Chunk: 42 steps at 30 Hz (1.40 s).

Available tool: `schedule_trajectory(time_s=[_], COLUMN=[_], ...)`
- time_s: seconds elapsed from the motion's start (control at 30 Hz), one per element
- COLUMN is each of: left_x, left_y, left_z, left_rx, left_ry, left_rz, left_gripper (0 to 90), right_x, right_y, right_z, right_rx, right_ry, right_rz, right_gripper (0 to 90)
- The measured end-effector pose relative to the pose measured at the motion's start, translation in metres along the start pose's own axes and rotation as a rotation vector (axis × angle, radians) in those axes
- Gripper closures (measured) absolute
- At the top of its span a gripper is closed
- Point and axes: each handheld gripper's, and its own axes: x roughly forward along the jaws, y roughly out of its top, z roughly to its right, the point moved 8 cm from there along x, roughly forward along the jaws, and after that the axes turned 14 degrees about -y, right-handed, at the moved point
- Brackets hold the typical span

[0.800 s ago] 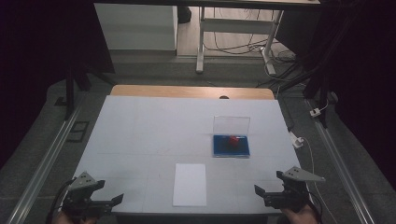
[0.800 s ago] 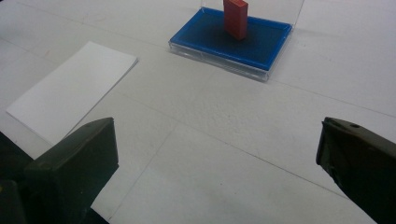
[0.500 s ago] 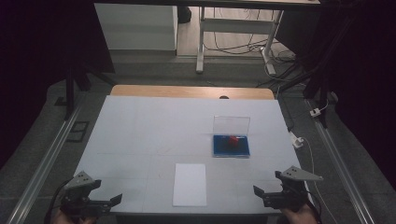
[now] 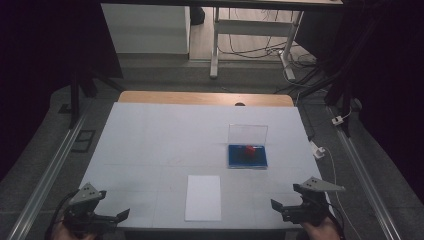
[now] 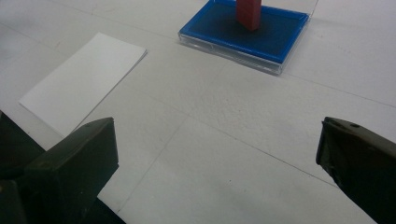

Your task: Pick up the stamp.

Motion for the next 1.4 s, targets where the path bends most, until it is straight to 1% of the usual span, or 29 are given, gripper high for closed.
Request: schedule_trajectory(time_s=[0.07,0.13,0.2,0.3,0.37,0.4,0.43,0.5,0.57,0.63,0.73,0.8,0.9,0.93,1.07,1.17,1.27,1.4], left_x=[0.002,0.003,0.004,0.005,0.004,0.004,0.003,0.002,0.001,0.000,-0.001,-0.002,-0.003,-0.003,-0.003,-0.002,-0.002,-0.002], left_y=[0.000,-0.001,-0.001,-0.001,-0.001,-0.001,-0.001,0.000,0.000,0.000,-0.001,0.000,0.000,0.000,0.000,-0.001,-0.001,-0.001], left_z=[0.001,0.002,0.003,0.003,0.003,0.003,0.003,0.003,0.002,0.003,0.003,0.003,0.002,0.002,0.002,0.002,0.001,0.002], left_rx=[0.009,0.015,0.024,0.028,0.029,0.026,0.024,0.018,0.013,0.013,0.015,0.010,0.006,0.004,0.006,0.004,0.002,0.006], left_ry=[-0.006,-0.010,-0.012,-0.021,-0.019,-0.026,-0.032,-0.040,-0.047,-0.049,-0.041,-0.040,-0.041,-0.038,-0.030,-0.031,-0.036,-0.036], left_rz=[-0.017,-0.026,-0.036,-0.044,-0.038,-0.033,-0.028,-0.011,-0.003,0.002,0.002,0.009,0.019,0.020,0.019,0.016,0.014,0.011], left_gripper=[0.1,0.3,0.3,1.0,0.9,0.9,0.6,0.6,0.6,0.6,0.4,0.3,0.2,0.2,0.1,0.1,0.2,0.2], right_x=[0.000,0.000,-0.001,0.000,-0.001,-0.001,-0.001,-0.001,0.000,0.001,0.004,0.005,0.007,0.009,0.013,0.017,0.021,0.028], right_y=[0.000,-0.002,-0.002,-0.001,0.000,0.002,0.005,0.006,0.010,0.010,0.012,0.014,0.017,0.018,0.024,0.029,0.031,0.034], right_z=[0.000,0.000,0.000,-0.001,-0.002,-0.003,-0.005,-0.006,-0.007,-0.006,-0.004,-0.004,-0.006,-0.007,-0.012,-0.013,-0.016,-0.018], right_rx=[-0.003,0.008,0.014,0.009,-0.006,-0.013,-0.037,-0.045,-0.053,-0.054,-0.050,-0.045,-0.057,-0.066,-0.070,-0.082,-0.098,-0.130], right_ry=[-0.007,-0.001,0.001,0.000,-0.004,-0.004,-0.012,-0.014,-0.007,-0.010,-0.011,-0.011,-0.002,0.005,0.031,0.031,0.051,0.040], right_rz=[-0.006,-0.024,-0.026,-0.027,-0.023,-0.018,-0.011,-0.010,0.015,0.010,0.011,0.016,0.024,0.027,0.029,0.023,0.020,0.015], right_gripper=[0.0,0.0,0.0,0.0,0.0,0.0,0.0,0.0,0.0,0.0,0.0,0.0,0.0,0.0,0.0,0.0,0.0,0.0])
